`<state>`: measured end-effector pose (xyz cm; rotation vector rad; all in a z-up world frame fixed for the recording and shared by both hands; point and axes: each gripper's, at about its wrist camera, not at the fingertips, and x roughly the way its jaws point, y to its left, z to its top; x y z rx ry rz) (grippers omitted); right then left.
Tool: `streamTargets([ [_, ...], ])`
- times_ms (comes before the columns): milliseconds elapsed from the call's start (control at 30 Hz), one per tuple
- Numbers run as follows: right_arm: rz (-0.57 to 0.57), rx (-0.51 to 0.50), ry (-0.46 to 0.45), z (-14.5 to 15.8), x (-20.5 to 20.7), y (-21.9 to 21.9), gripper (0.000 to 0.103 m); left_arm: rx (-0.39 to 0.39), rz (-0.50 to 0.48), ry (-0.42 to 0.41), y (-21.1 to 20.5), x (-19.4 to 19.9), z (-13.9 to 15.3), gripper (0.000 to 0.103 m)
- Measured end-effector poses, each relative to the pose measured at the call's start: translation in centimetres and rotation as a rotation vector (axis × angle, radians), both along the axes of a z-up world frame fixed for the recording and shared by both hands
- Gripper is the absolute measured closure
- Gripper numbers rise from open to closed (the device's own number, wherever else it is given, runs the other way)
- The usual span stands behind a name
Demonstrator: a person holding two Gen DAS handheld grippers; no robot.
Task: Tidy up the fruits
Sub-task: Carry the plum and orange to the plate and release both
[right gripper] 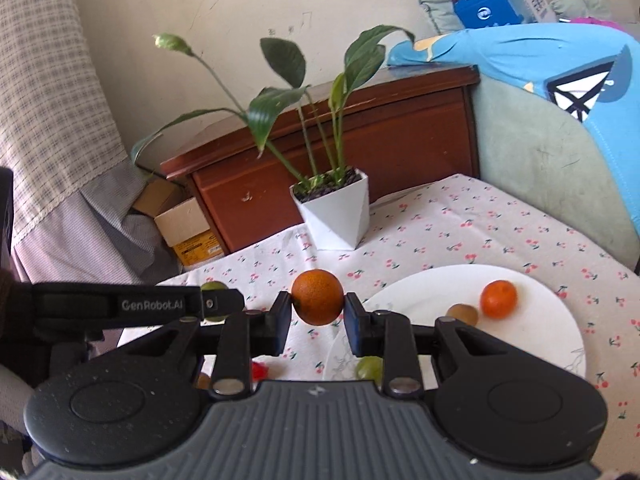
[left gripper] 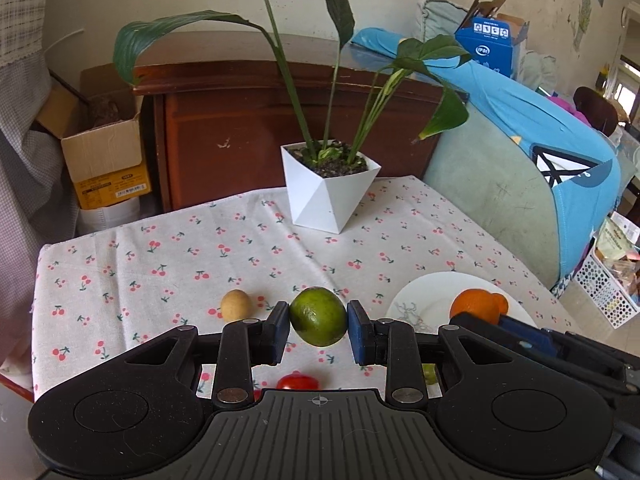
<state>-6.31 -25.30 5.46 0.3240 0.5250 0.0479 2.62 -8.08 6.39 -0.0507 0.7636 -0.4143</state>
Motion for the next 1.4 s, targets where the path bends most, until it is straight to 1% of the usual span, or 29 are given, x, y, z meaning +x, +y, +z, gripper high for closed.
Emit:
streamTargets([
  [200, -0.081, 0.016, -0.009, 0.4, -0.9, -2.8, 0.075, -0.015, -0.067, -0.008, -2.5, -0.6, 0.1, 0.075],
  [400, -0.135, 0.040, 0.012, 0.0, -1.6, -4.5, 0.075, -0.027, -0.143, -0.015, -5.3, -1.2, -0.2, 0.075],
  [533, -0.173, 0.048, 0.033, -0.4, -1.9, -5.3, 0.075, -0.022, -0.176, -0.005, -6.8, -1.3, -0.8, 0.075],
  [700, -0.221, 0.061, 0.073, -1.1, -2.1, -6.1, 0.075, -0.015, -0.196, 0.009, -7.8, -1.3, -1.6, 0.075],
  [900, -0.285, 0.082, 0.127, -2.0, -2.1, -7.0, 0.075, -0.024, -0.229, 0.018, -8.8, -1.3, -2.1, 0.075],
  [1067, -0.329, 0.124, 0.178, -3.1, -2.2, -7.8, 0.075, -0.026, -0.260, 0.035, -9.6, -1.6, -2.7, 0.075],
  [1133, -0.343, 0.133, 0.184, -3.3, -2.2, -8.1, 0.075, -0.030, -0.278, 0.037, -9.8, -1.8, -2.8, 0.075],
  [1167, -0.349, 0.132, 0.183, -3.2, -2.3, -8.1, 0.072, -0.032, -0.285, 0.035, -10.0, -1.9, -2.8, 0.075],
  [1300, -0.353, 0.139, 0.166, -3.0, -2.3, -8.1, 0.071, -0.038, -0.302, 0.031, -10.1, -2.4, -2.5, 0.073],
  [1367, -0.356, 0.150, 0.159, -2.9, -2.3, -8.2, 0.070, -0.041, -0.299, 0.031, -10.0, -2.4, -2.2, 0.071],
  [1400, -0.358, 0.153, 0.160, -2.8, -2.2, -8.2, 0.068, -0.041, -0.295, 0.031, -9.9, -2.4, -2.1, 0.068],
])
